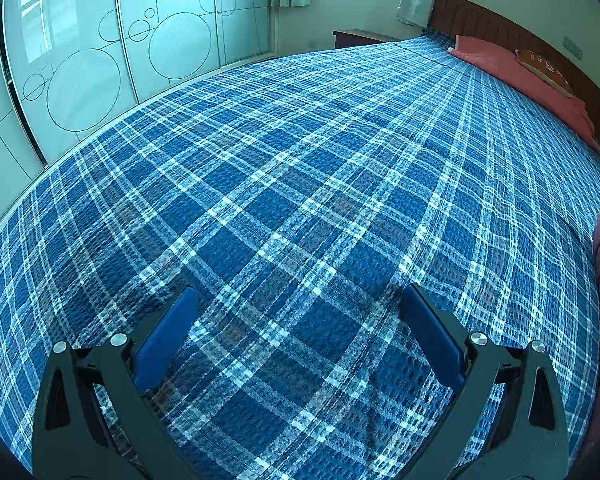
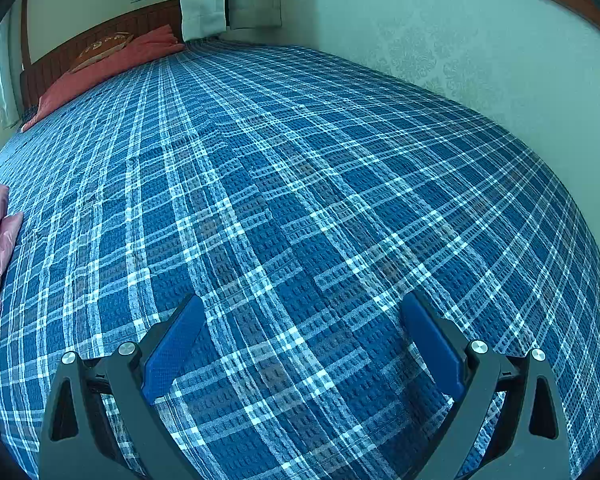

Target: Fold large clothes

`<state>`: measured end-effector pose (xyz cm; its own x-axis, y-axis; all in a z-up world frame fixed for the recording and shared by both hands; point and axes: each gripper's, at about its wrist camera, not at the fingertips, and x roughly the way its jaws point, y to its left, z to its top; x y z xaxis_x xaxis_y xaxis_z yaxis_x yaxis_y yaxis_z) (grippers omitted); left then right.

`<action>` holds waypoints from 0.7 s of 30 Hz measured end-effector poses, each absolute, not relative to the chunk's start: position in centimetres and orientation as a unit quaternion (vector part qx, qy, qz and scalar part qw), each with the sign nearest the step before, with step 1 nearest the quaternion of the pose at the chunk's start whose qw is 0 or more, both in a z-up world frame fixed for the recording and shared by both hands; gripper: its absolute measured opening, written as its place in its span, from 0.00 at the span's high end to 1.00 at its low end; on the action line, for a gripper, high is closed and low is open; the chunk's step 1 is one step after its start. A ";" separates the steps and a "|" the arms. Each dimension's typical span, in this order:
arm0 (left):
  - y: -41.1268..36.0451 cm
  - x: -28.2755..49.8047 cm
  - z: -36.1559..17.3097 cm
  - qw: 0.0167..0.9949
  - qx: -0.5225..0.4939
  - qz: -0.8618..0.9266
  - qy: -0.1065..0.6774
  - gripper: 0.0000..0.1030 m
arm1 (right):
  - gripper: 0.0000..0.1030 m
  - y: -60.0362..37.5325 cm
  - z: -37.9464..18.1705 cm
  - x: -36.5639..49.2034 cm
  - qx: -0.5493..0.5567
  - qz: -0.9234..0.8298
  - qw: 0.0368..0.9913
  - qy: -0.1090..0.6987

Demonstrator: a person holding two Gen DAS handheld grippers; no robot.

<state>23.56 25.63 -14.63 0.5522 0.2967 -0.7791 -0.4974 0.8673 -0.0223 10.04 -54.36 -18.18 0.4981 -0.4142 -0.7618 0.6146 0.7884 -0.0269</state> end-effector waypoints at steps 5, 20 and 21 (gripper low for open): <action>25.7 23.7 -14.6 0.873 -0.121 0.227 0.415 0.02 | 0.05 -54.4 -18.2 10.1 0.125 -0.301 0.856 0.401; 25.7 23.5 -14.6 0.873 -0.121 0.227 0.415 0.02 | 0.05 -54.4 -18.2 10.1 0.125 -0.301 0.856 0.401; 25.7 23.6 -14.6 0.873 -0.121 0.227 0.415 0.02 | 0.05 -54.4 -18.2 10.1 0.125 -0.301 0.856 0.401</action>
